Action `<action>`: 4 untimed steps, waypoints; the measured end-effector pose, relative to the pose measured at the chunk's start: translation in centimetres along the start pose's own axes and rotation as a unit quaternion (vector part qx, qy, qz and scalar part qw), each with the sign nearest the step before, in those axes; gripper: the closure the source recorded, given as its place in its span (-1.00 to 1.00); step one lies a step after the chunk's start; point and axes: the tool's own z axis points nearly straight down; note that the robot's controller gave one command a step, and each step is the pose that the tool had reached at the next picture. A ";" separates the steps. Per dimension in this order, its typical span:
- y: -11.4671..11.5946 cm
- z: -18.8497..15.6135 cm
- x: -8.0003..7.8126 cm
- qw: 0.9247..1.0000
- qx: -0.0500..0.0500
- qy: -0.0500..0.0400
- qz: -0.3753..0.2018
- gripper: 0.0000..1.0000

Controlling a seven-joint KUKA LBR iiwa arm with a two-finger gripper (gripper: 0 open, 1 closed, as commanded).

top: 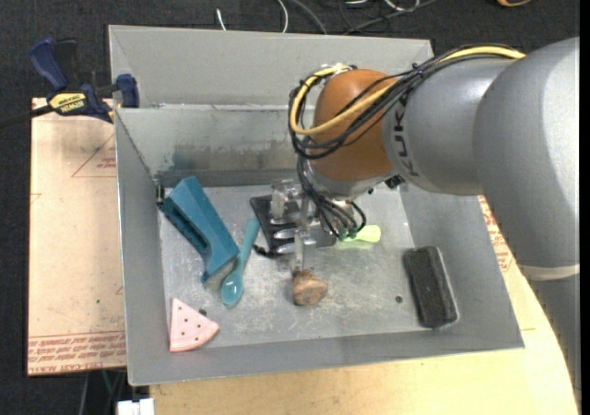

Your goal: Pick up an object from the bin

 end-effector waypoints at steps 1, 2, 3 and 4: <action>-2.3 0.9 1.1 1.000 -0.002 0.001 -0.011 -1.00; -3.8 0.9 -1.0 0.998 -0.002 -0.003 0.065 1.00; -3.8 0.9 -1.0 0.998 -0.002 -0.003 0.065 1.00; -3.8 0.9 -1.0 0.998 -0.002 -0.003 0.066 1.00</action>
Offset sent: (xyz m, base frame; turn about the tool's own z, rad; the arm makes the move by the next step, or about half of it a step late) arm 0.0132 -0.0375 -0.0106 0.1317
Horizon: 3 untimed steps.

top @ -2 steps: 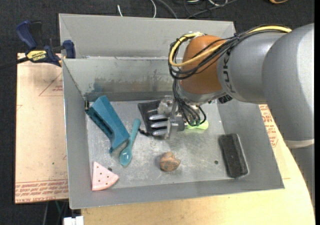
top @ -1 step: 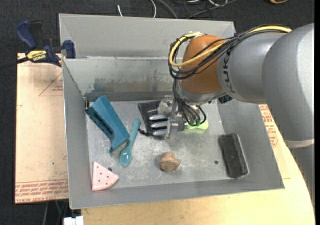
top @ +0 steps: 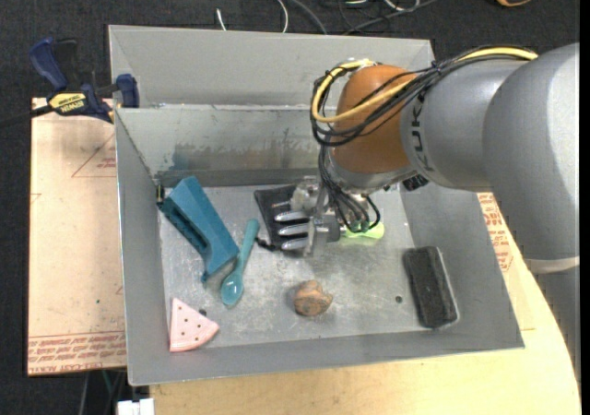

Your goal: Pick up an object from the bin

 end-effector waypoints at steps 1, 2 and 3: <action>0.0 0.0 0.0 1.000 0.000 0.000 0.000 1.00; 0.0 0.0 0.0 1.000 0.000 0.000 0.000 1.00; 0.0 0.0 0.0 1.000 0.000 0.000 0.000 1.00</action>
Offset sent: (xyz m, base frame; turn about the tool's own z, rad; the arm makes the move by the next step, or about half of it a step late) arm 0.0000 0.0000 0.0000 0.0000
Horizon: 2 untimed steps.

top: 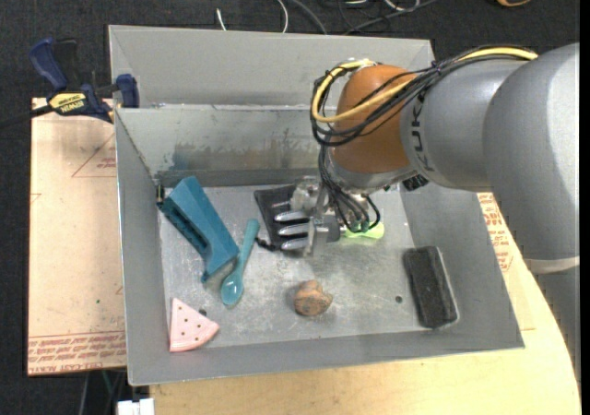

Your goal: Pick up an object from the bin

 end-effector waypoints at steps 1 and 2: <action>0.0 0.0 0.0 1.000 0.000 0.000 0.000 1.00; 0.0 0.0 0.0 1.000 0.000 0.000 0.000 1.00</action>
Offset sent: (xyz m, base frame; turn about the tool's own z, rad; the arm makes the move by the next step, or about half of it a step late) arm 0.0000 0.0000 0.0000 0.0000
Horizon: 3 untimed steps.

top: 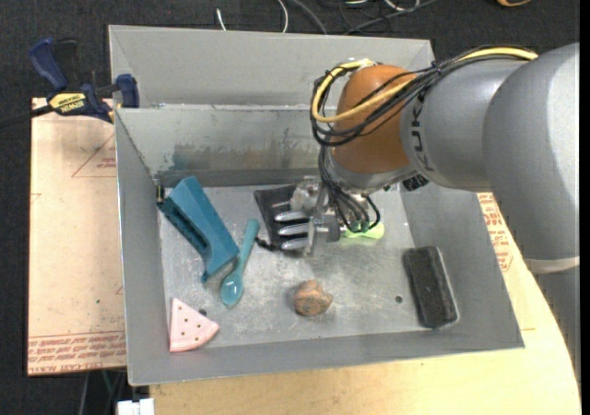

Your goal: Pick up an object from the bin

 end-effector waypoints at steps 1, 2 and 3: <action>0.0 0.0 0.0 1.000 0.000 0.000 0.000 1.00; 0.0 0.0 0.0 1.000 0.000 0.000 0.000 1.00; 0.0 0.0 0.0 1.000 0.000 0.000 0.000 1.00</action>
Offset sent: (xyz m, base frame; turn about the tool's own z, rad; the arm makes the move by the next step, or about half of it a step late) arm 0.0000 0.0000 0.0000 0.0000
